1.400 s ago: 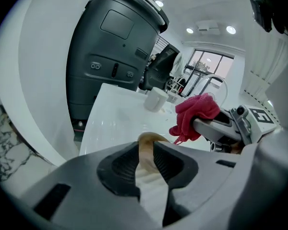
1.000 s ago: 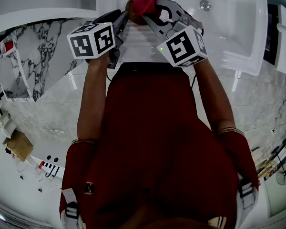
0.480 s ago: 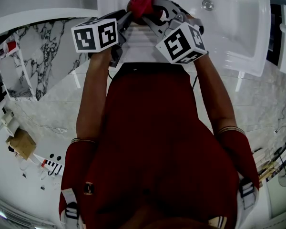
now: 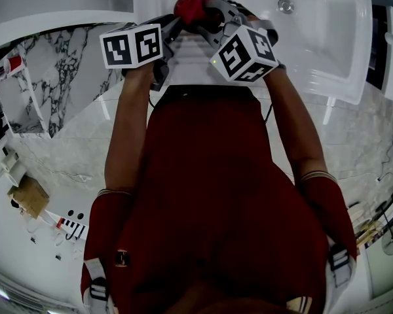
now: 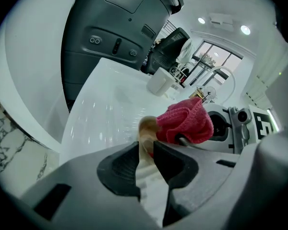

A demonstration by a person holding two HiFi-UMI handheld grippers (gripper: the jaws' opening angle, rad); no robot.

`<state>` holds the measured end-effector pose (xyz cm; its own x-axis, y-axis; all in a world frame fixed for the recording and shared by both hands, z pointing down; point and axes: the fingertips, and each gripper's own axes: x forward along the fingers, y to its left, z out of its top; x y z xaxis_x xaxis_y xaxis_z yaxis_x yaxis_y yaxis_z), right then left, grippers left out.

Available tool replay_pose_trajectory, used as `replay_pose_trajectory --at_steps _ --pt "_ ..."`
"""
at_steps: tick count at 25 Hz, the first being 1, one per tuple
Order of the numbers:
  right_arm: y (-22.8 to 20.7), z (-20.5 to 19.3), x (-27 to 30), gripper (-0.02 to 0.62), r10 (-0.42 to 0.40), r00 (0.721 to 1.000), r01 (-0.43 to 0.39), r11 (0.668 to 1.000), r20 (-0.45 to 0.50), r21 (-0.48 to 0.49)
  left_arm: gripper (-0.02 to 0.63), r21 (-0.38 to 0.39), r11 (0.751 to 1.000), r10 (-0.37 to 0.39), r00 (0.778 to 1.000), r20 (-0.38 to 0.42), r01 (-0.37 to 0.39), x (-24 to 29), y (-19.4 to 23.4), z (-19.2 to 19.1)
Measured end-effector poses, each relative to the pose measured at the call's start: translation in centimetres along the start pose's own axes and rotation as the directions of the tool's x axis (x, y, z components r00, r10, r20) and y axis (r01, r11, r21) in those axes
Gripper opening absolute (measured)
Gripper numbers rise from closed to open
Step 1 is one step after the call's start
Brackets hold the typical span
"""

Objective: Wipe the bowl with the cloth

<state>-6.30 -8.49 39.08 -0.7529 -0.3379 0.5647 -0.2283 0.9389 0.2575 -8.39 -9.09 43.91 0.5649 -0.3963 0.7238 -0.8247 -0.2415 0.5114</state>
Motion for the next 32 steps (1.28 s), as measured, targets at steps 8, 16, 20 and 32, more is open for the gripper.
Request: replay_pose_trajectory --at_steps 8,16,20,32 --pt "0.7 -0.2 0.8 0.051 0.02 0.998 -0.025 0.995 -0.052 -0.094 0.066 -0.026 0.999 -0.026 1.0 0.009 0.026 -0.1 -0.1 0.0" --pt "1.1 -0.8 1.3 0.051 0.044 0.993 -0.061 0.986 -0.108 -0.155 0.027 0.009 1.0 -0.014 1.0 0.011 0.014 0.0 -0.3 -0.2" --pt "1.3 -0.9 1.7 0.051 0.049 0.99 -0.072 0.982 -0.131 -0.174 0.026 0.034 0.999 -0.01 1.0 0.023 0.009 -0.1 -0.5 -0.2" --pt "0.4 -1.7 1.9 0.051 -0.017 0.979 -0.007 0.992 -0.201 -0.122 0.026 0.079 0.997 0.015 0.997 0.074 -0.021 -0.6 -0.7 0.2"
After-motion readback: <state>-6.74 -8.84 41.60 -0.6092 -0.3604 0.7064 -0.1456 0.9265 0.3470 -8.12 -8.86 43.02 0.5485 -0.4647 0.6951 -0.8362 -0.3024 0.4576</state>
